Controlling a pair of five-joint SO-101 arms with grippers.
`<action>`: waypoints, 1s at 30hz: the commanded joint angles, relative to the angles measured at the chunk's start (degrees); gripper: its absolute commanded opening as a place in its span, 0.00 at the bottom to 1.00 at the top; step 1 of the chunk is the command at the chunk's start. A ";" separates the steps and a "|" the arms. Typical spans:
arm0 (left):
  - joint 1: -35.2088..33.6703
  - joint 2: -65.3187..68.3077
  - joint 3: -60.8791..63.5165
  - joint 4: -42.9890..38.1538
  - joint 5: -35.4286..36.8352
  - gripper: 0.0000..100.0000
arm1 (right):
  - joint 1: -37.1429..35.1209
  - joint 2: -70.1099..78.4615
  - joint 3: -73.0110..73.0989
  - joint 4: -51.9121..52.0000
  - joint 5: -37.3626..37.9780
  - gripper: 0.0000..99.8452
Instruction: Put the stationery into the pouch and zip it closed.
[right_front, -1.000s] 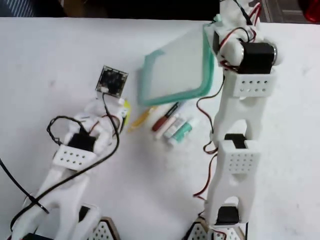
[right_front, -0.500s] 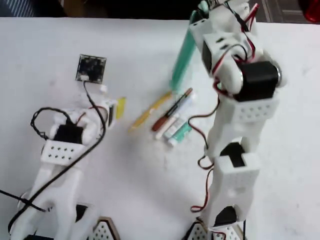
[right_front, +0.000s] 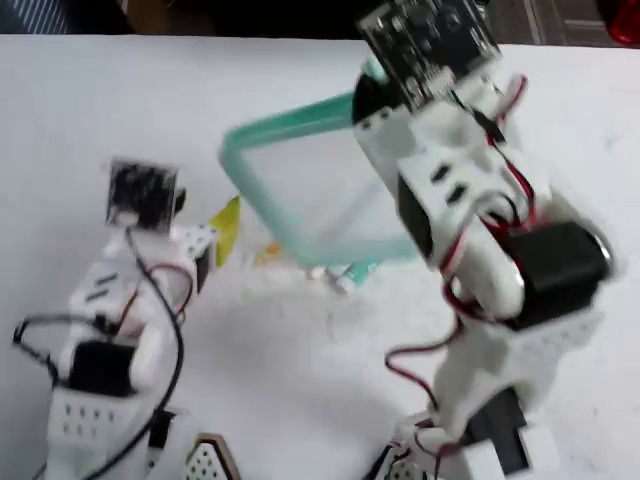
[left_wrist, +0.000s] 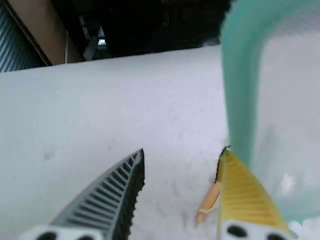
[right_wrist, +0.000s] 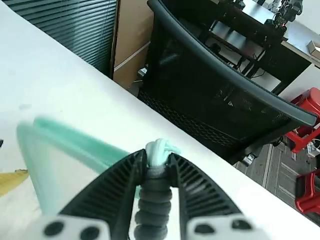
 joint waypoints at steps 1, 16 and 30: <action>6.64 -14.20 2.20 3.08 -0.26 0.25 | -0.13 -6.64 7.12 0.75 -0.53 0.02; 21.58 -20.44 -5.01 14.15 -2.64 0.25 | -0.57 -11.91 14.59 0.75 -0.53 0.02; 9.54 -34.95 -22.86 30.59 -6.95 0.25 | -0.57 -11.56 14.77 0.75 -0.62 0.02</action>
